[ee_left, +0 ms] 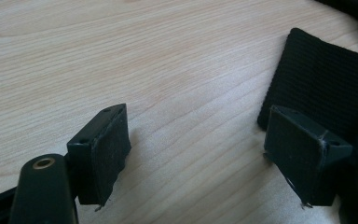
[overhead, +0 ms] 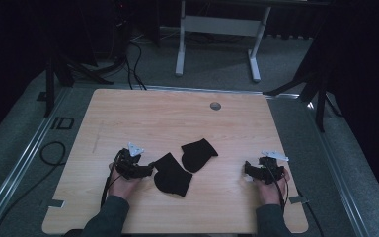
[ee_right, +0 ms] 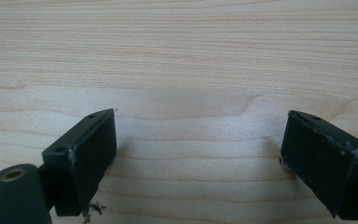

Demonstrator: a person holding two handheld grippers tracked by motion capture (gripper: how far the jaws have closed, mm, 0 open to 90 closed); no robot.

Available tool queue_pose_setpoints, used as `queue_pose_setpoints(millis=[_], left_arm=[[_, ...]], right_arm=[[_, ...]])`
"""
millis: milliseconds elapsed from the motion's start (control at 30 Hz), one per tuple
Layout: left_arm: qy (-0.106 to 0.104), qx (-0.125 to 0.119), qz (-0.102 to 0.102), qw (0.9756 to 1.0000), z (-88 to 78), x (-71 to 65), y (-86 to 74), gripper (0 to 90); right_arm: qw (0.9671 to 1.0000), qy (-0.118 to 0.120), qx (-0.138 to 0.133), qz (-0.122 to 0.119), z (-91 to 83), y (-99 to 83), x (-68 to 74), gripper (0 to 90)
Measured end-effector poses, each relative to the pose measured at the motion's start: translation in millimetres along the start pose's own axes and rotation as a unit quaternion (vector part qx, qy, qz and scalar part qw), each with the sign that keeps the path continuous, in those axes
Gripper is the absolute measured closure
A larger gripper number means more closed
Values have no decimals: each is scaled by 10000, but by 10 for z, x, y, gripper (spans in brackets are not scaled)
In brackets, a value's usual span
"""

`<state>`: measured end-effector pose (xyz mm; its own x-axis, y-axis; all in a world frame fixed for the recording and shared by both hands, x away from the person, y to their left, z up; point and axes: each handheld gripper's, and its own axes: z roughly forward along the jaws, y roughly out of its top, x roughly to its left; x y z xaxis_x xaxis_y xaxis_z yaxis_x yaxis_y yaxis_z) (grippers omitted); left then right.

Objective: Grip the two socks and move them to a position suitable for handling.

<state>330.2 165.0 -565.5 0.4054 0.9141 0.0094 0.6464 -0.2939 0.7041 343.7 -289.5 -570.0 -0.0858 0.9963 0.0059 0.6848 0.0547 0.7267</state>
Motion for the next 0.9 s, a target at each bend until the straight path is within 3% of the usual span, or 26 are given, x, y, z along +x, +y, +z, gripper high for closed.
queue_pose_setpoints(millis=[167,667,900], left_arm=[[4,25,-9,10000,-2,-4,5,226],[6,63,-14,10000,-15,-32,20,298],[-12,87,-6,10000,-18,-30,26,304]], right_arm=[[9999,73,73,-74,-55,-15,31,162],[9997,163,84,-161,-87,-33,50,200],[9995,205,89,-203,-123,-30,59,333]])
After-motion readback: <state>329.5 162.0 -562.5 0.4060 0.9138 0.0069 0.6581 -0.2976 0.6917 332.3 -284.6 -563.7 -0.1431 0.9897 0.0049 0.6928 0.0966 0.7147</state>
